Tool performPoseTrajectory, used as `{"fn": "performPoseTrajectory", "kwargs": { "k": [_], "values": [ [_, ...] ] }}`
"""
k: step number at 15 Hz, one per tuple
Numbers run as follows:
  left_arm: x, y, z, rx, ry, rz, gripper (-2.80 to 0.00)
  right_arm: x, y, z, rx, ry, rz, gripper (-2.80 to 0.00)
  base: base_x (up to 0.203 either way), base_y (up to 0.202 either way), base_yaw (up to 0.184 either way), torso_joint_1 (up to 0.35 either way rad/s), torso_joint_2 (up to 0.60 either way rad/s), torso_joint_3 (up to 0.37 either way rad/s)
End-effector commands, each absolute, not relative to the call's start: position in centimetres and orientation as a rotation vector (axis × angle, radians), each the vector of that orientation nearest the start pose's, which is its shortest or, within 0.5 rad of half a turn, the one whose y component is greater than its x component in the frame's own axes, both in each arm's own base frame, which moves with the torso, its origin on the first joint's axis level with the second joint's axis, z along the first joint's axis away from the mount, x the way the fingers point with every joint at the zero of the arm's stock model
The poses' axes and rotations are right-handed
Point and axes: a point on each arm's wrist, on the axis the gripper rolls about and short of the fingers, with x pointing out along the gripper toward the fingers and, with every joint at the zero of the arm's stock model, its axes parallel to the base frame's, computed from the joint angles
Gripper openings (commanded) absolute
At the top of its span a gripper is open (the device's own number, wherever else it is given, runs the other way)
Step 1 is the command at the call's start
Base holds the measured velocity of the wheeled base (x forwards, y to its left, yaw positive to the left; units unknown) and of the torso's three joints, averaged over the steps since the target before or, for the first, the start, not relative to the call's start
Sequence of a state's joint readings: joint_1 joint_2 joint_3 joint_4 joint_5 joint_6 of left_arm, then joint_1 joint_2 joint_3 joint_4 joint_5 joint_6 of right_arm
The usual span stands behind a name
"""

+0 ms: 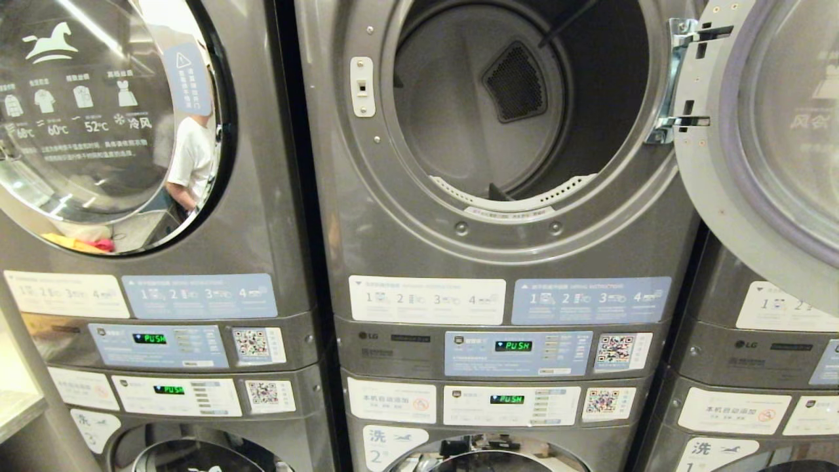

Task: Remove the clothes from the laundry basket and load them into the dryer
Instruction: Open the dryer

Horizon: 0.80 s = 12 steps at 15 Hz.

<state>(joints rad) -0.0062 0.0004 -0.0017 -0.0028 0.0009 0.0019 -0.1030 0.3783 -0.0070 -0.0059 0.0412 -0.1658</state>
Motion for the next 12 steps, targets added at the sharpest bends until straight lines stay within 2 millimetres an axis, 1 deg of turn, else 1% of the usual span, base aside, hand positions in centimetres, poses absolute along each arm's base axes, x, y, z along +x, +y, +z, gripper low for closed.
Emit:
{"fn": "performPoseTrajectory", "kwargs": {
  "k": [1,3,5,7,8,11,12],
  "values": [
    [-2.3,0.0,7.6,0.002,-0.005,-0.005,-2.8,-0.1,0.1,7.9,-0.144,0.285,-0.027,-2.8,0.0,0.0,0.0,0.0,0.0,0.0],
    [-2.3,0.0,7.6,0.003,-0.005,-0.005,-2.8,0.0,0.1,7.8,-0.147,0.295,-0.016,-2.8,0.0,0.0,0.0,0.0,0.0,0.0],
    [-2.3,0.0,7.6,0.002,-0.005,-0.005,-2.8,-0.1,0.1,7.9,-0.161,0.286,0.045,-2.8,0.0,0.0,0.0,0.0,0.0,0.0],
    [-2.3,0.0,7.6,0.002,-0.005,-0.005,-2.8,-0.5,0.1,7.8,-0.177,0.229,0.111,-2.8,0.0,0.0,0.0,0.0,0.0,0.0],
    [-2.3,0.0,7.6,0.002,-0.005,-0.005,-2.8,-0.7,0.1,7.8,-0.174,0.197,0.1,-2.8,0.0,0.0,0.0,0.0,0.0,0.0],
    [-2.3,0.0,7.6,0.002,-0.005,-0.005,-2.8,-2.2,0.1,7.6,-0.182,0.008,0.057,-2.8,0.0,0.0,0.0,0.0,0.0,0.0],
    [-2.3,0.0,7.6,0.002,-0.005,-0.005,-2.8,-2.3,0.1,7.5,-0.18,-0.012,0.048,-2.8,0.0,0.0,0.0,0.0,0.0,0.0]
  ]
}}
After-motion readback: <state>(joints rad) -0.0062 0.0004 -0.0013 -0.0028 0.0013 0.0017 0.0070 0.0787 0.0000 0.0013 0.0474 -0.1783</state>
